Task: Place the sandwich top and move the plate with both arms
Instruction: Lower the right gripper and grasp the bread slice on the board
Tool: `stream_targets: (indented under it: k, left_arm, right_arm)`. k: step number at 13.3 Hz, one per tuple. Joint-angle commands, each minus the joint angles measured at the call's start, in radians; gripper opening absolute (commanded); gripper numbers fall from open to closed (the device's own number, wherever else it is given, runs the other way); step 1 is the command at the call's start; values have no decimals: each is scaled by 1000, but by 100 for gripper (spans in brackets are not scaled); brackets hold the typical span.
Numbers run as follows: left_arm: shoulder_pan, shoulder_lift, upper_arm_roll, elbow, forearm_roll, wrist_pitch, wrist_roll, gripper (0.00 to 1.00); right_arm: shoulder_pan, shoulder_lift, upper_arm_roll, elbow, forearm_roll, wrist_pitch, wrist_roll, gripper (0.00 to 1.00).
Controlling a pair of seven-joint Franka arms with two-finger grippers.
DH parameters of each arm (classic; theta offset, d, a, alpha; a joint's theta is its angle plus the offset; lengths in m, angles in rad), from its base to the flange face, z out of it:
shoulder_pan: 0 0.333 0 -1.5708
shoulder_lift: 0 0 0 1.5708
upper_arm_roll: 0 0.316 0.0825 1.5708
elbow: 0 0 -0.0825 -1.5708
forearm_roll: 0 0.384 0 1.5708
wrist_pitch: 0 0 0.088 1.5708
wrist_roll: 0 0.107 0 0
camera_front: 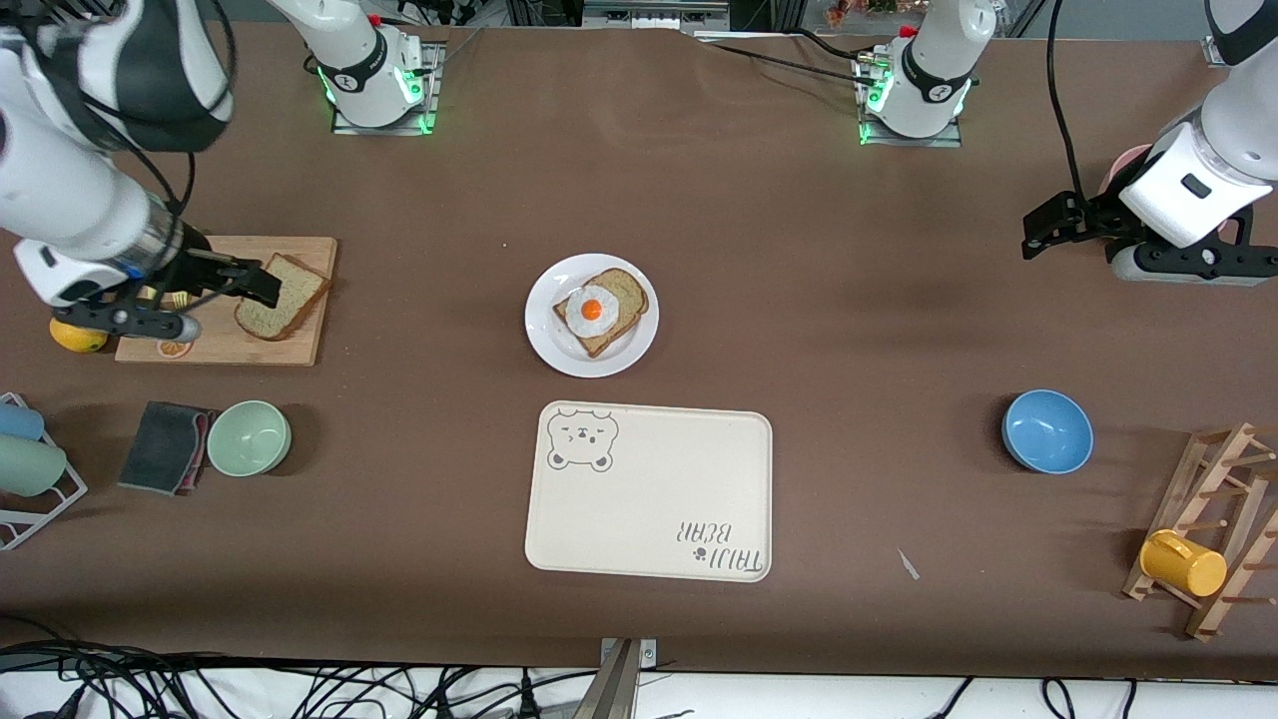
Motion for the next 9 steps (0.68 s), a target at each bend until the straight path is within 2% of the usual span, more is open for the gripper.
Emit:
stream_targets:
  k: [1,2,4,7,8,9]
  left_arm:
    - [-4,9,-3,26,35,-21,-12,100]
    - [-6,9,-3,26,35,-21,-13,100]
    - [-6,9,-3,26,35,-21,-12,100]
    - [-6,9,-3,26,34,-23,-12,100]
    - [-6,9,-3,26,34,-23,-13,100]
    - [-6,9,-3,26,34,-23,-13,100]
  right_arm:
    - [-18,-101,53,-242,-127,136,26,100]
    - [-18,-117,53,-340,-139,219,29,100]
    - [-18,-103,53,-443,-176,299,130,100]
    - [-18,-14,108,-514,-536,261,321,100]
    - [-18,19,111,-523,-596,252,381,100]
    - [-18,49,111,-527,-607,253,417,100]
